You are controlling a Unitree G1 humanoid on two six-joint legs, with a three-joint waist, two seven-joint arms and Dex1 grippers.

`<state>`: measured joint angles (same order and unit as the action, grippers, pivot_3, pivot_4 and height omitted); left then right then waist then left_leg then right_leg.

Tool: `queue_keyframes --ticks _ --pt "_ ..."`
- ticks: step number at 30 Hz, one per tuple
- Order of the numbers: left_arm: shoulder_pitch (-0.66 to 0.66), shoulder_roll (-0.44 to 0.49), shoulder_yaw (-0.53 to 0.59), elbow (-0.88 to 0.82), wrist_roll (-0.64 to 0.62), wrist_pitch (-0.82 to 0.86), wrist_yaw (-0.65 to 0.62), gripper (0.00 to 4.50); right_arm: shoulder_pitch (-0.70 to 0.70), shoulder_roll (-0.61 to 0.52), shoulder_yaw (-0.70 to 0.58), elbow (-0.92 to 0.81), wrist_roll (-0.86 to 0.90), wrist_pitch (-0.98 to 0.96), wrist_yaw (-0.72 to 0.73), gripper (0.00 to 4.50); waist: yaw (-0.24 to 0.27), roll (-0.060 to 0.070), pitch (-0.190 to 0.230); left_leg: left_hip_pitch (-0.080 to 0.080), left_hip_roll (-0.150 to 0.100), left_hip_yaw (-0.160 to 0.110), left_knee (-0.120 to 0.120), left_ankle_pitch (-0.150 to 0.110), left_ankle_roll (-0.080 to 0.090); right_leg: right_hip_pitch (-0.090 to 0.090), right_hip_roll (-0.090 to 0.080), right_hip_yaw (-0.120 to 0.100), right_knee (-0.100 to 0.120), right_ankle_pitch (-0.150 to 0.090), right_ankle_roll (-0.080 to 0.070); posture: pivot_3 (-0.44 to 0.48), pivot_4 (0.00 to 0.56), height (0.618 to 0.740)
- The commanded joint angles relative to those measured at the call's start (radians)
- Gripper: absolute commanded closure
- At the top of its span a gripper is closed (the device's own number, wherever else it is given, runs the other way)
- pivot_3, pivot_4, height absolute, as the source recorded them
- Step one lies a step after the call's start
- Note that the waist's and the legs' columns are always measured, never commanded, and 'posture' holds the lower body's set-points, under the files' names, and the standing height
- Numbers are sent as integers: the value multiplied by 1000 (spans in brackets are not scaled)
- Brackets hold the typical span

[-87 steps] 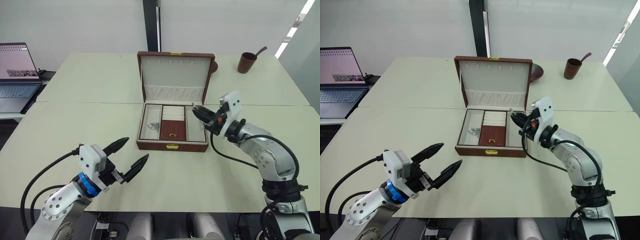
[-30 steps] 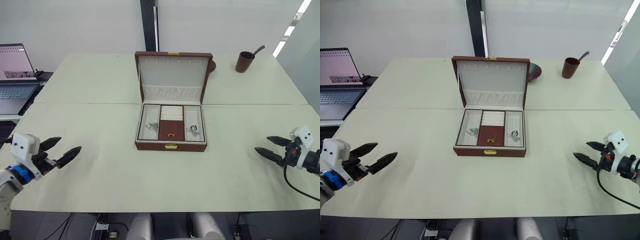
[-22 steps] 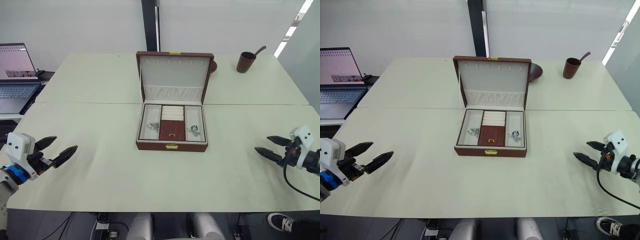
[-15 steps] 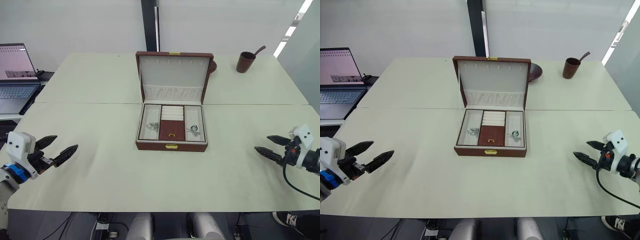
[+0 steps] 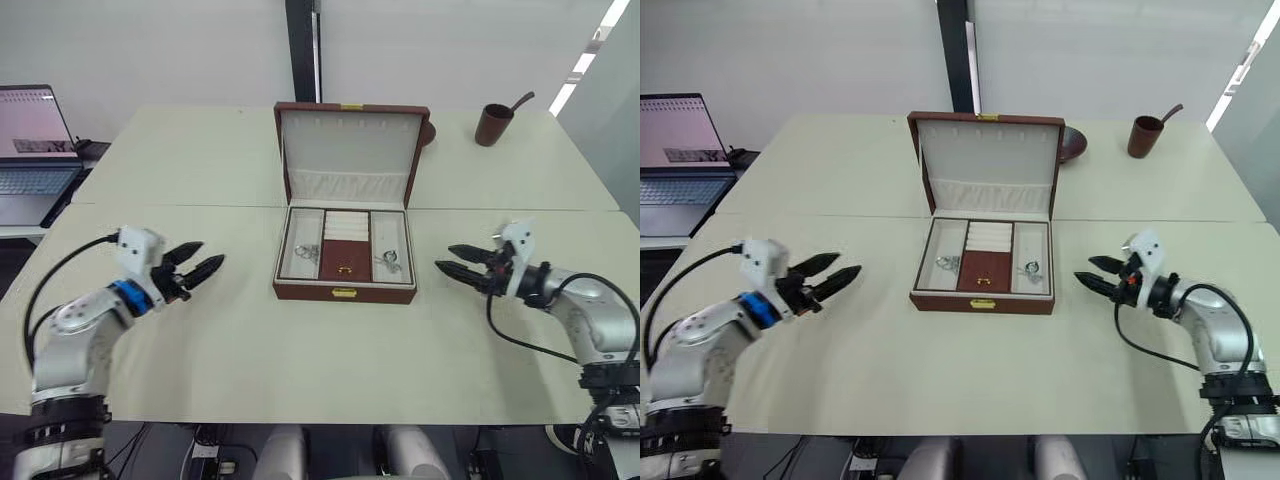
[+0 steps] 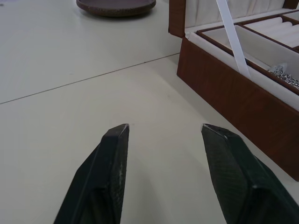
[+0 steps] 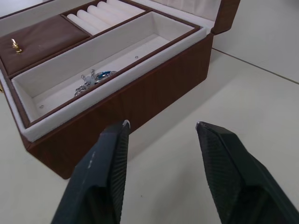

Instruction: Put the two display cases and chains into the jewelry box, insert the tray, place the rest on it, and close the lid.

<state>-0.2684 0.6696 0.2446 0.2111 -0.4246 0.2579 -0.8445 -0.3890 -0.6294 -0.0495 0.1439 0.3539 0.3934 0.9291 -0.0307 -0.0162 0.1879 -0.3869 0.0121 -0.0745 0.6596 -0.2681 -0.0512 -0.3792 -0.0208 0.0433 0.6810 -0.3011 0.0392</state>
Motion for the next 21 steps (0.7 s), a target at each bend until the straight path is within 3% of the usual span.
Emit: queue_keyframes --ticks 1,5,7,21 --pt "-70 -11 -21 57 26 -26 -9 3213 -47 22 13 31 -32 -41 -24 3136 0 0 0 -1 0 0 0 0 0 -1 0 0 0 0 0 0 150 740" --pt "-151 -56 -95 129 73 -45 -27 4465 -91 74 46 91 -69 -79 -39 4134 0 0 0 -6 -1 0 1 0 0 -6 0 -1 1 0 0 0 150 740" --pt "-177 -85 -113 157 85 -58 -31 4500 -105 93 53 111 -78 -93 -40 4477 0 0 0 -8 -1 0 2 0 0 -7 0 -1 1 0 0 0 150 740" --pt "-186 -196 -218 134 95 -33 -102 4500 -122 150 76 109 -75 -83 -30 4477 -1 0 0 -10 -1 -1 3 0 0 -9 0 -1 2 1 0 0 150 740"
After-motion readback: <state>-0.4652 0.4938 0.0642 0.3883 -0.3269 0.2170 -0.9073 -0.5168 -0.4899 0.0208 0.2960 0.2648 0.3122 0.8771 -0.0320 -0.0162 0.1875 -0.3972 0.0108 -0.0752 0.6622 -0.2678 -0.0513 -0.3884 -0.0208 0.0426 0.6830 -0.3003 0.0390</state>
